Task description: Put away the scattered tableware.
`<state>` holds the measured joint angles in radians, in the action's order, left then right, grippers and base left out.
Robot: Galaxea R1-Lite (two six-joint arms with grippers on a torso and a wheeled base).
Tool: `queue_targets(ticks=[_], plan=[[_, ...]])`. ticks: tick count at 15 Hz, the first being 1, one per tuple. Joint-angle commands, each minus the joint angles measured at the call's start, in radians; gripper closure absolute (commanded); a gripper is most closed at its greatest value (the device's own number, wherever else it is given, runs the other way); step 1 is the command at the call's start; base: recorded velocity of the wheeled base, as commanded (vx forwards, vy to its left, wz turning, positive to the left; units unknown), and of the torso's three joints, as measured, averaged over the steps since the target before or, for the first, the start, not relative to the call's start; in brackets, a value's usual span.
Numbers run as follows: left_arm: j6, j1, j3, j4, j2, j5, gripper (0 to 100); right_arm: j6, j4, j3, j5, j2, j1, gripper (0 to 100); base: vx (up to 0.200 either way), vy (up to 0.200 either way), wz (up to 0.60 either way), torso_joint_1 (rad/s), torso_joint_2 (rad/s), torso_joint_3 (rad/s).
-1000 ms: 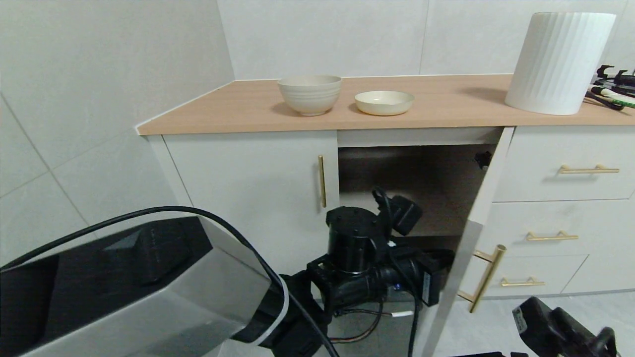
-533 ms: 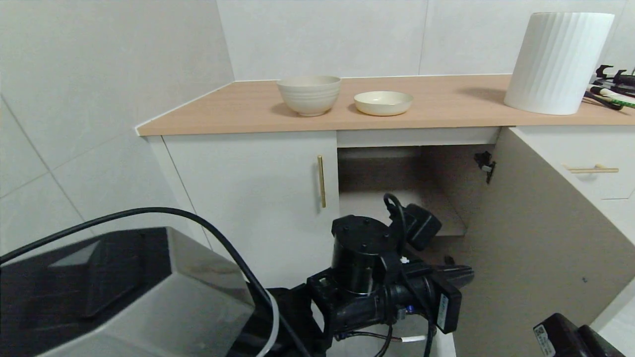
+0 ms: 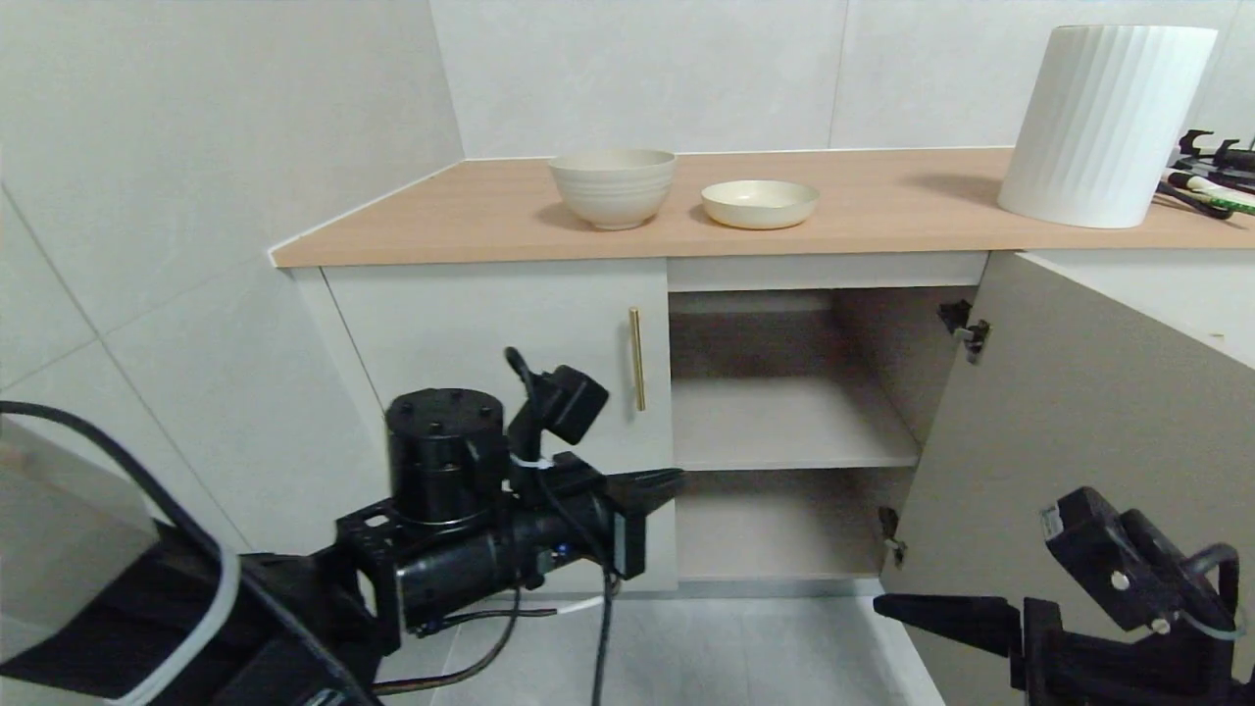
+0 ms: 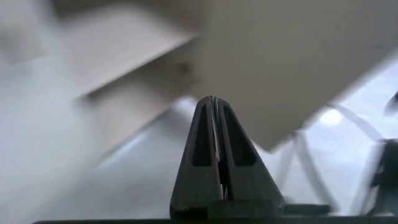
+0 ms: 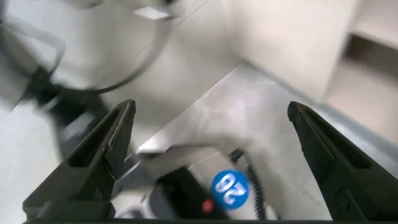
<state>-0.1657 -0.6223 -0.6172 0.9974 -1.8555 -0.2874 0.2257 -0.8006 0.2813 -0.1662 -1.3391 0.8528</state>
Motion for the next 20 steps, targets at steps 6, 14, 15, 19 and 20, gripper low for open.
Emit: queue_targets(ticks=[6, 14, 15, 19, 20], plan=[[0.046, 0.242, 0.202, -0.191, 0.383, 0.001, 0, -0.002, 0.028, 0.226, 0.1, -0.203, -0.078, 0, 0.0, 0.0, 0.0, 0.0, 0.0, 0.0], [0.012, 0.302, 0.156, -0.404, 0.53, 0.054, 0, 0.0, 0.294, 0.483, 0.099, -0.288, -0.161, 0, 0.0, 0.0, 0.0, 0.0, 0.0, 0.0], [0.012, 0.302, 0.156, -0.402, 0.518, 0.053, 0, 0.0, 0.294, 0.483, 0.099, -0.29, -0.161, 0, 0.0, 0.0, 0.0, 0.0, 0.0, 0.0], [0.012, 0.309, 0.146, -0.398, 0.519, 0.057, 0, 0.001, 0.294, 0.481, 0.1, -0.278, -0.162, 0, 0.0, 0.0, 0.0, 0.0, 0.0, 0.0], [0.012, 0.309, 0.146, -0.399, 0.521, 0.059, 0, 0.001, 0.294, 0.481, 0.1, -0.278, -0.162, 0, 0.0, 0.0, 0.0, 0.0, 0.0, 0.0]])
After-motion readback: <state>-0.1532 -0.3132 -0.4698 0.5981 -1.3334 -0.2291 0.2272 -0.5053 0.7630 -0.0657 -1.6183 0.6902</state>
